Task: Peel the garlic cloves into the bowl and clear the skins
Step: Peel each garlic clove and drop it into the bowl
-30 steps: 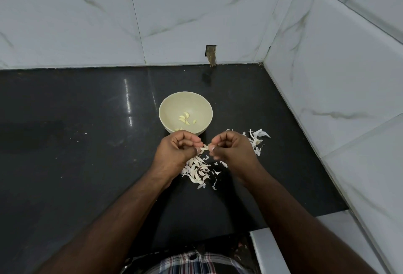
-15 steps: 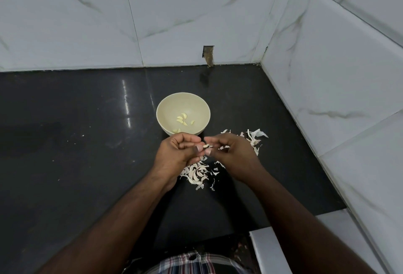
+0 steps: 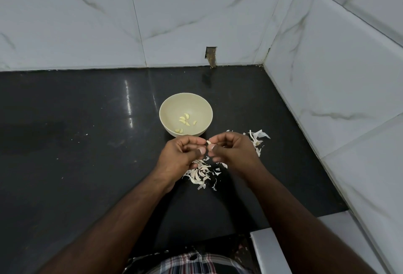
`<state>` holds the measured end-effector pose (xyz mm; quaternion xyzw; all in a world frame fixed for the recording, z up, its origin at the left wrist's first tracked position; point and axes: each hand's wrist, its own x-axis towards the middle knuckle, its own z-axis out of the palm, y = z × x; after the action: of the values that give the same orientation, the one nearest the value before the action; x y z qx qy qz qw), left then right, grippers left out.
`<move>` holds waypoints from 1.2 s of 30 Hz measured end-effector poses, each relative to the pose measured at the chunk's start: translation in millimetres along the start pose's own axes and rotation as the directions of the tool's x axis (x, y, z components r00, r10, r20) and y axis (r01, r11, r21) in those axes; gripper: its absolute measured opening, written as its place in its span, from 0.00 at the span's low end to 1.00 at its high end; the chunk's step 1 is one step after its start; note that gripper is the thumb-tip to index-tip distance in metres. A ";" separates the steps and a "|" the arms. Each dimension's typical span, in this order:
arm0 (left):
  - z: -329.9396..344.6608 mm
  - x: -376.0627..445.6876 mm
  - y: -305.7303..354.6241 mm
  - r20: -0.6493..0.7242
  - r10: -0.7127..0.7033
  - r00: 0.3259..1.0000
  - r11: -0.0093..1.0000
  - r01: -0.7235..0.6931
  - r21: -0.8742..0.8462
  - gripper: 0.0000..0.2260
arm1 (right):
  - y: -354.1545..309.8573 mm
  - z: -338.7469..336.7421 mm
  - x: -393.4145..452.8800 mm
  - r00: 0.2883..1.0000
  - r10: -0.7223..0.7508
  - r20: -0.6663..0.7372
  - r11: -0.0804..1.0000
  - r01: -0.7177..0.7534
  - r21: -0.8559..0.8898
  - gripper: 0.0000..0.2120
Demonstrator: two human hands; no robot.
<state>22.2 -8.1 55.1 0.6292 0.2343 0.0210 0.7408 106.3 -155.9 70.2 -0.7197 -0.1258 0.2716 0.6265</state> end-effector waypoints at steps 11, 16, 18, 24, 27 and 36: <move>-0.4 1.1 -0.7 -0.001 0.190 0.982 0.958 -0.185 0.219 0.07 | 4.5 9.5 -4.6 0.994 0.104 -0.024 0.990 -0.101 0.102 0.05; -1.6 0.1 -2.9 -0.054 0.140 0.989 0.952 -0.120 0.282 0.05 | -0.6 5.7 -3.5 0.995 0.099 -0.008 0.994 -0.099 0.050 0.09; -1.5 -0.2 -1.4 -0.051 0.124 0.991 0.951 -0.104 0.291 0.03 | -1.2 2.9 -2.6 1.000 0.009 0.002 0.999 -0.009 -0.049 0.07; -1.9 -0.2 2.1 -0.001 0.117 0.993 0.938 -0.111 0.328 0.01 | -0.6 2.1 -1.9 1.000 -0.016 -0.001 0.998 0.016 -0.057 0.02; -4.1 0.9 -0.3 0.012 0.141 0.990 0.923 -0.136 0.360 0.03 | 0.6 -0.4 0.5 0.999 0.053 0.003 0.997 -0.053 0.064 0.09; -5.9 2.4 -0.5 0.031 0.143 0.989 0.917 -0.144 0.372 0.04 | 0.2 -0.2 1.8 1.000 0.018 0.023 0.999 -0.019 0.040 0.09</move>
<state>22.0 -1.9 53.2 0.7739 0.1861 0.0294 0.6046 107.8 -155.2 69.5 -0.7049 -0.1205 0.2882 0.6368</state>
